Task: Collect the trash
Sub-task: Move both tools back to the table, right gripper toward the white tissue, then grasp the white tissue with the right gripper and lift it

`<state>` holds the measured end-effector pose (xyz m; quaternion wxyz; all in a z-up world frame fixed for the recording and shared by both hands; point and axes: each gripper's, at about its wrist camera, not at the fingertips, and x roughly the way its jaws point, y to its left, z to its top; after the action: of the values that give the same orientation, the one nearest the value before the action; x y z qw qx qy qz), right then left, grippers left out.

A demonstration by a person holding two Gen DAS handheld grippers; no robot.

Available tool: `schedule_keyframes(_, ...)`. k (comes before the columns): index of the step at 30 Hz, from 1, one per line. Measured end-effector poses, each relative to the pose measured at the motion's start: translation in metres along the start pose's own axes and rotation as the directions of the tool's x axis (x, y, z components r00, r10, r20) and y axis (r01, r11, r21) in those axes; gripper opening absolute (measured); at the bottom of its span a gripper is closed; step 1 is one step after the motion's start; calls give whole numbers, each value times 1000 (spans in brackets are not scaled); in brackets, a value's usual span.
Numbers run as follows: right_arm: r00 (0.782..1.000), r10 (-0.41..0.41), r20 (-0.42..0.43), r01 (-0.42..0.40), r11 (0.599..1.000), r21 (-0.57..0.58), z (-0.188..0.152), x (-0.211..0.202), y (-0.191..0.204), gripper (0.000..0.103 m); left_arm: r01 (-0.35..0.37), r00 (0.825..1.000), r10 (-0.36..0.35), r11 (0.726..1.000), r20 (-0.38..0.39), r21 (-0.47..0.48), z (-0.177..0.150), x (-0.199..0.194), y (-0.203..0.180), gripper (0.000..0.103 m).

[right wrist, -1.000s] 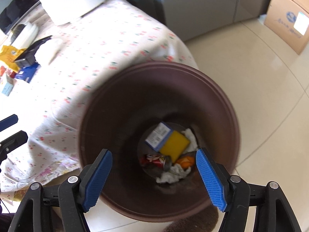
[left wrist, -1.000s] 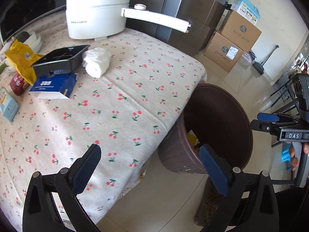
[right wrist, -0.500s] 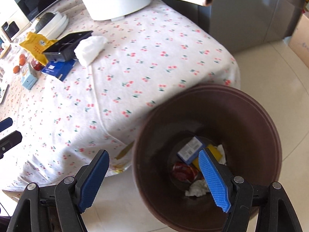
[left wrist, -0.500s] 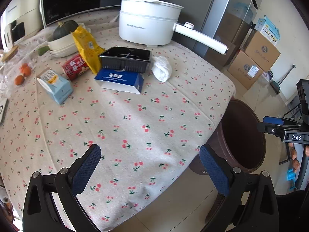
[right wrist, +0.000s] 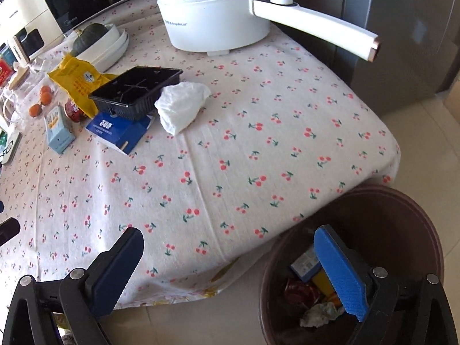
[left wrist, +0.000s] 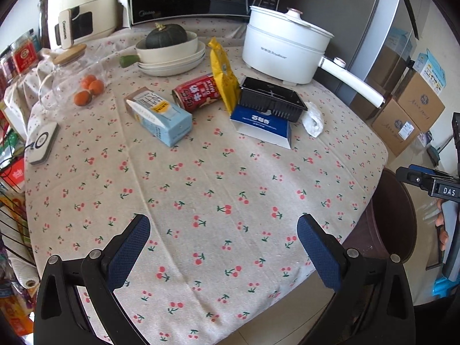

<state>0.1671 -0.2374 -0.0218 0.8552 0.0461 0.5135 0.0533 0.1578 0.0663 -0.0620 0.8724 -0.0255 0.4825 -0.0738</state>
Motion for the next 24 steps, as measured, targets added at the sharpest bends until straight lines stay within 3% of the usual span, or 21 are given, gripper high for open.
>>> schedule_keyframes(7,1000,-9,17,10,997,-79,35,45,27,99,-68,998,69,997,16,-28,7,3,29,103)
schedule_keyframes(15,998,3,62,7,987,-158,67,100,51,97,-67,997,70,991,19,-112,11,8,54,103)
schedule_keyframes(18,997,-12,72,26,982,-189,78,119,57,92,-64,998,67,989,21,-131,12,10,58,103)
schedule_keyframes(24,996,27,85,-11,983,-181,96,139,59,81,-59,998,60,989,7,-138,13,18,57,103)
